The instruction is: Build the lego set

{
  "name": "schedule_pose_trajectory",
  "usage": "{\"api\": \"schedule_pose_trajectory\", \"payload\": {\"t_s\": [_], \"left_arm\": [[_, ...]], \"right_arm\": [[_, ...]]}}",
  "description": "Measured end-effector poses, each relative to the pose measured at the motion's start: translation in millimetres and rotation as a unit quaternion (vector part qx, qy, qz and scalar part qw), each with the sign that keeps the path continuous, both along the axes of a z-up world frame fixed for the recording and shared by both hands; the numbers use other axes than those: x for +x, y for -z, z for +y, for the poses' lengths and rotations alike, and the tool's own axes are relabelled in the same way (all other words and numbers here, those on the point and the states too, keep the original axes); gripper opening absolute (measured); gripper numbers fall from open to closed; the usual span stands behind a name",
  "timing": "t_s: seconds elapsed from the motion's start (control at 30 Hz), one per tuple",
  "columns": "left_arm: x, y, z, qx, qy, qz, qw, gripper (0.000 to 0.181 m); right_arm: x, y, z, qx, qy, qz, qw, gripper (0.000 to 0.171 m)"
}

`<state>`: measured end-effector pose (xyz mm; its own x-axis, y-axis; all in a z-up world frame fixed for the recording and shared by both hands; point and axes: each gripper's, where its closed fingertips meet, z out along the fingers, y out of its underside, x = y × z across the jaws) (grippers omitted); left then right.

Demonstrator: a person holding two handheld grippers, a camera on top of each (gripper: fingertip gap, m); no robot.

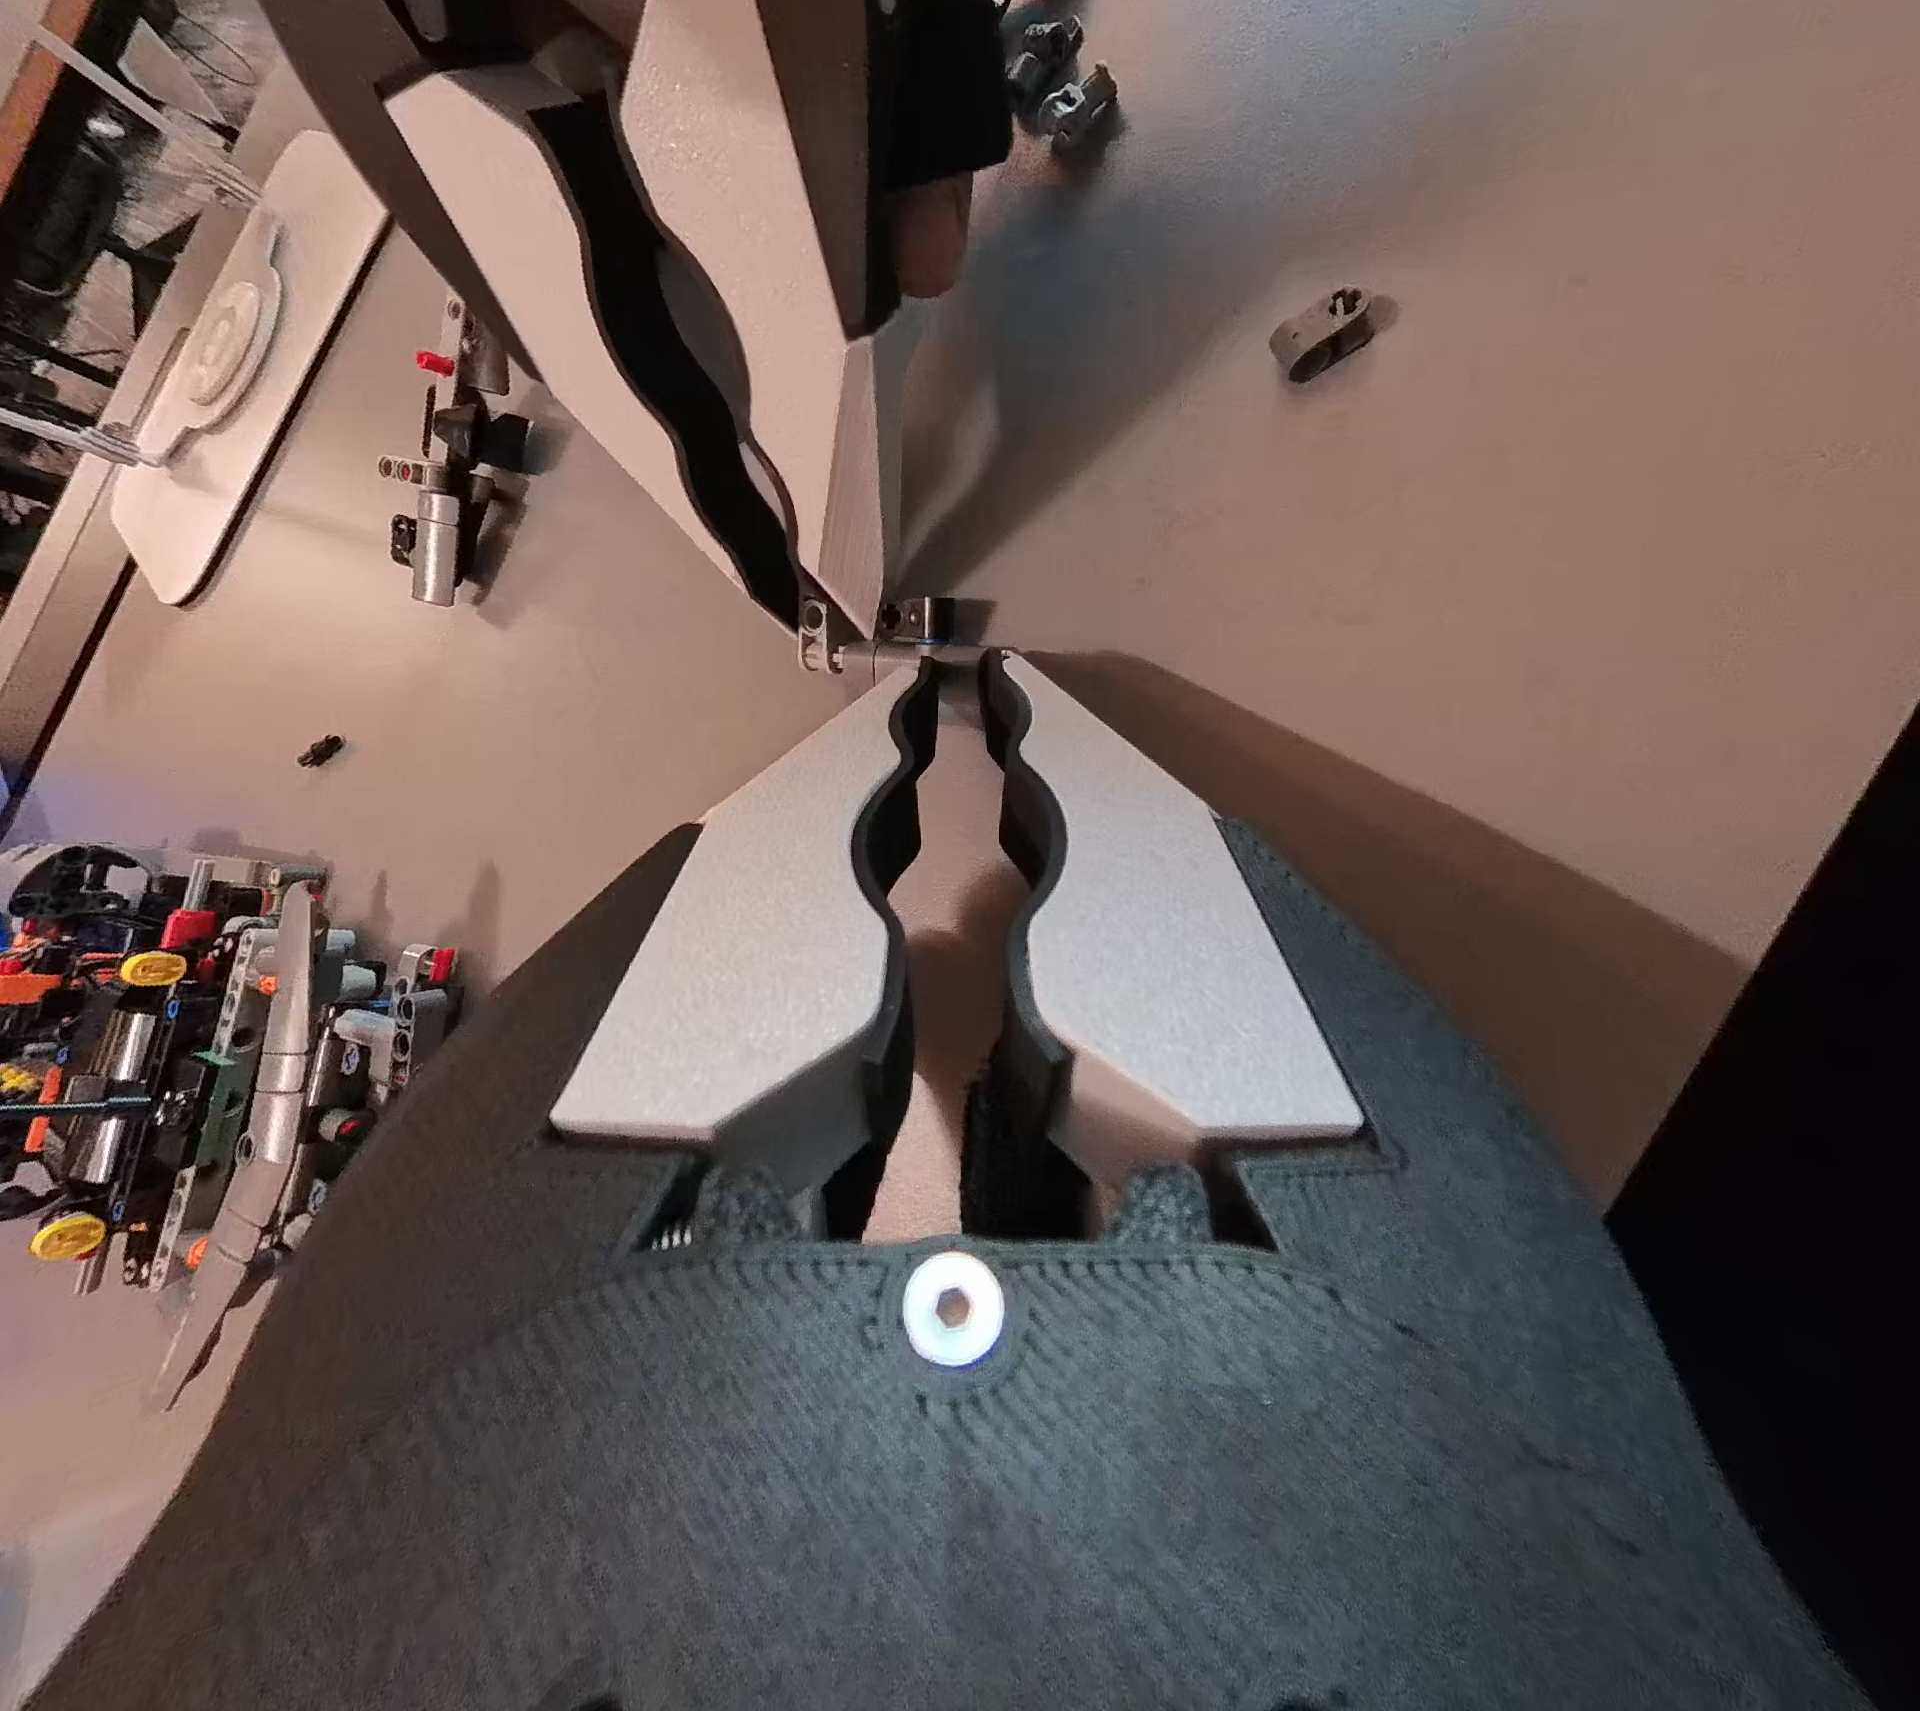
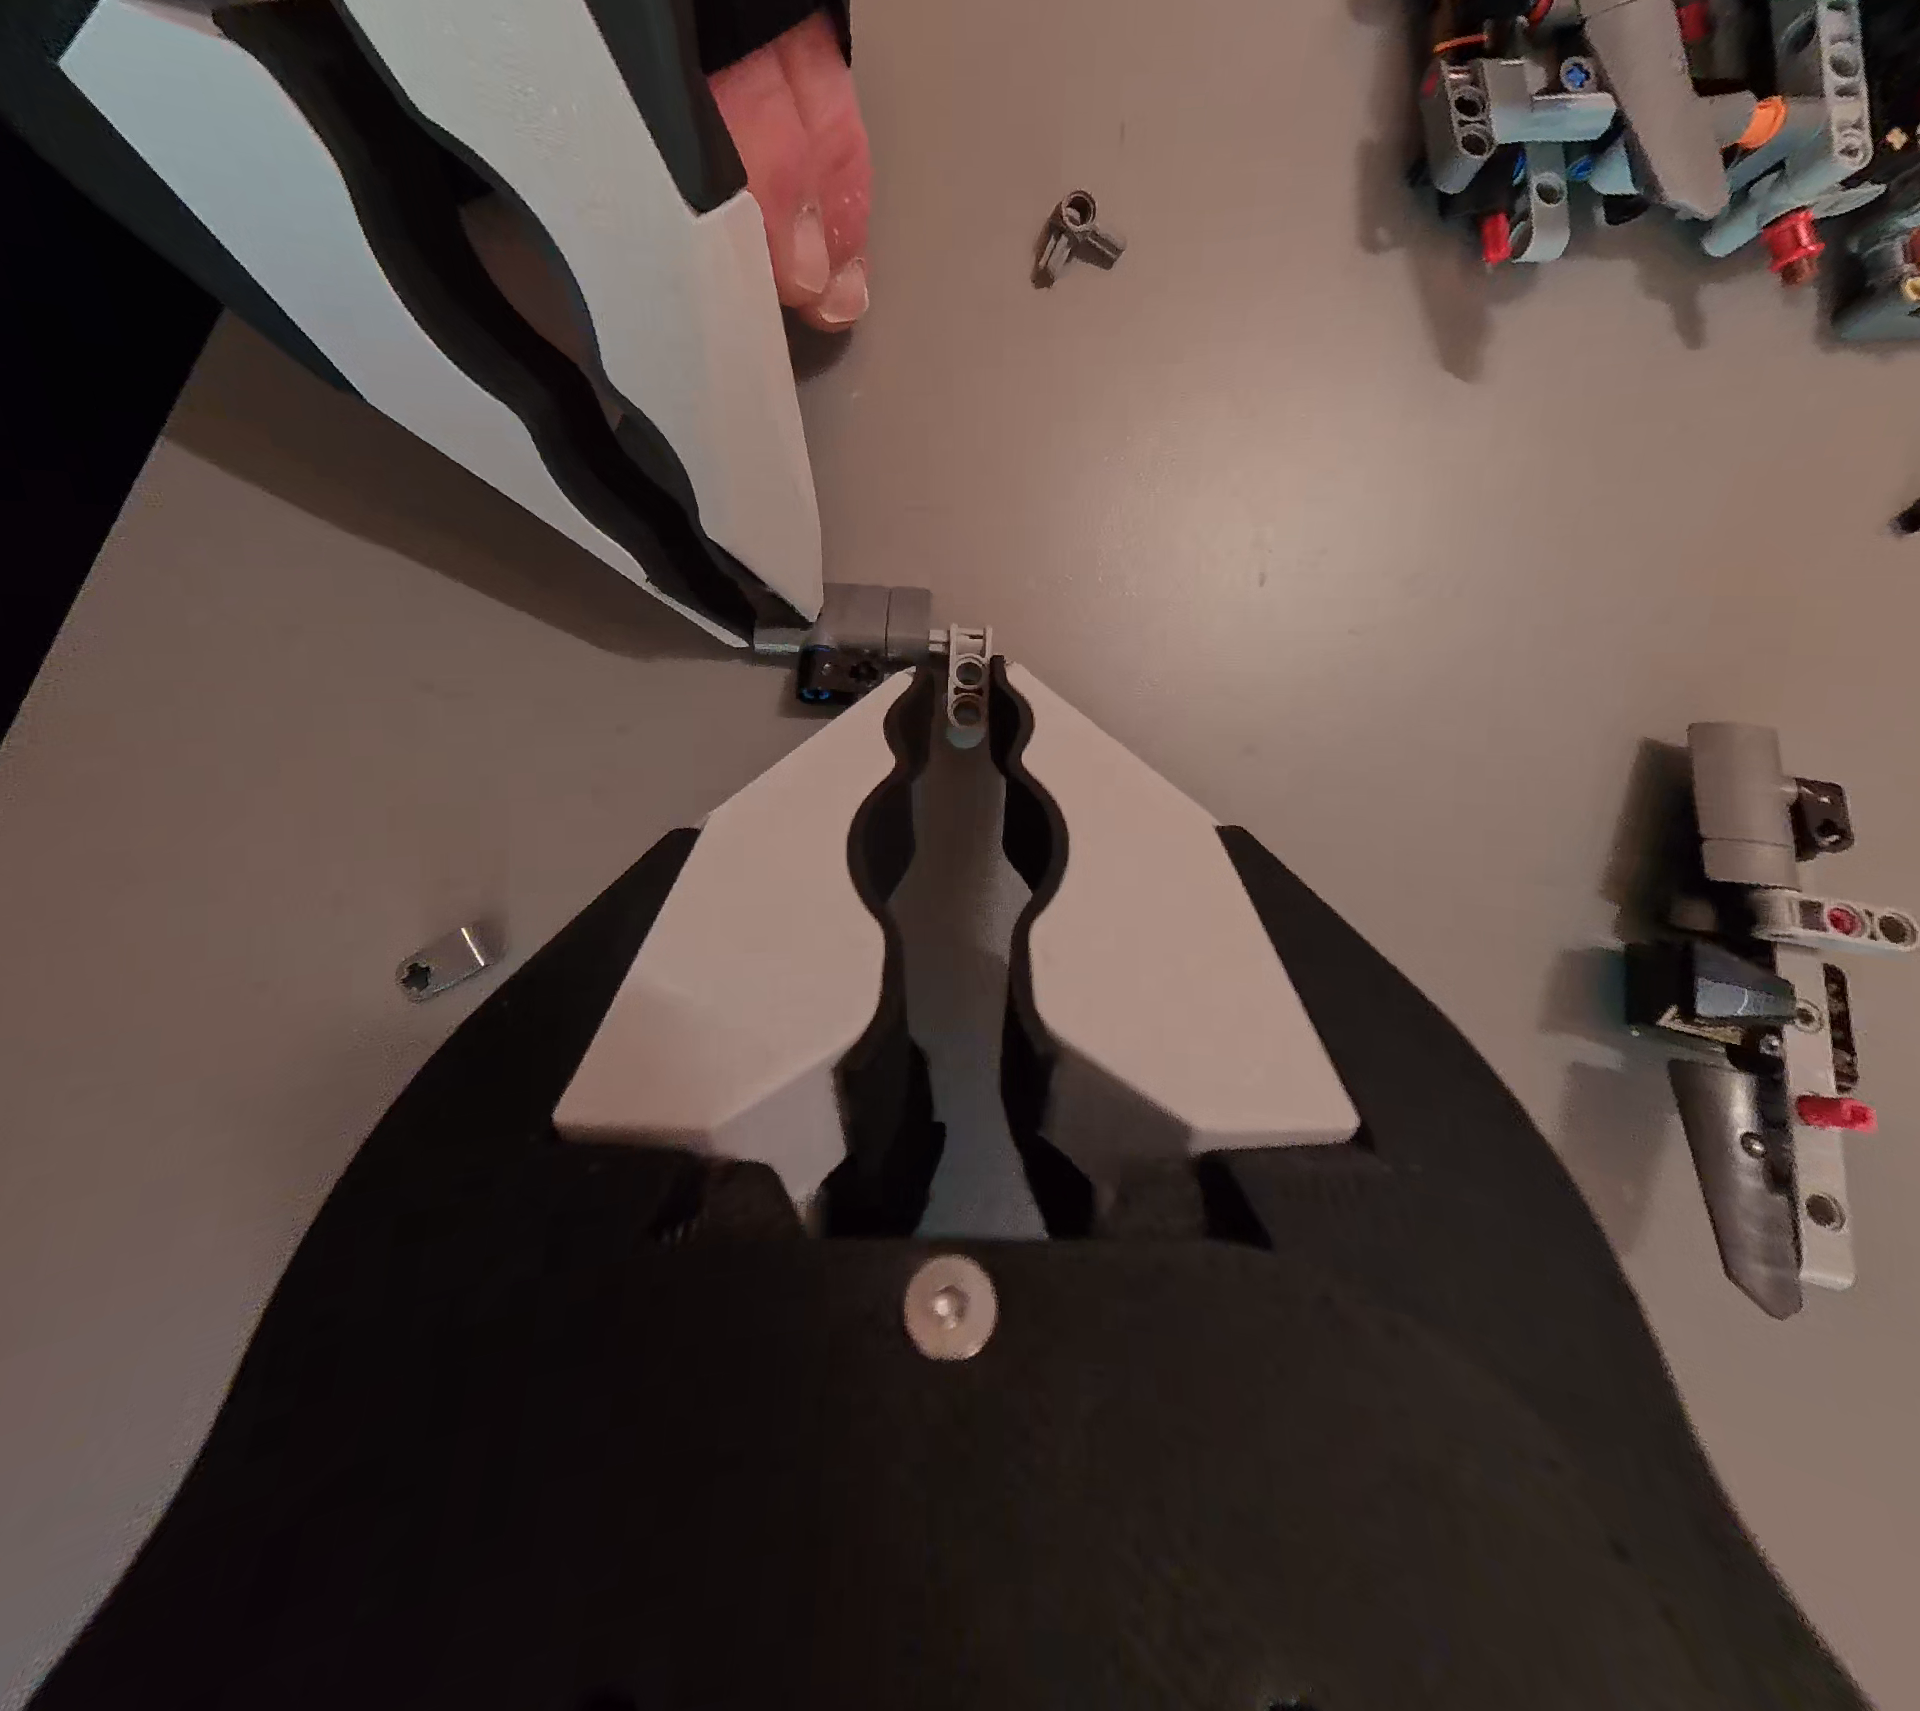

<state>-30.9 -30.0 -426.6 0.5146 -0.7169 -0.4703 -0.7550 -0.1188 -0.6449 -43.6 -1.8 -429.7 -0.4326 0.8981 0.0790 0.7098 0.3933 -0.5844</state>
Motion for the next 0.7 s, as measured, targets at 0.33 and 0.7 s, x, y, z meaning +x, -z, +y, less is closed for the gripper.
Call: {"api": "schedule_pose_trajectory", "payload": {"t_s": [0.33, 0.7], "left_arm": [[1.2, 0.4, -1.1, 0.009, 0.005, 0.007, 1.0, 0.007], [0.4, -0.4, 1.0, 0.014, -0.002, 0.009, 1.0, 0.007]], "right_arm": [[2.4, 0.7, -2.2, -0.015, -0.026, -0.003, 1.0, 0.005], [2.3, 0.4, -0.9, -0.027, -0.002, 0.004, 1.0, 0.005]]}}
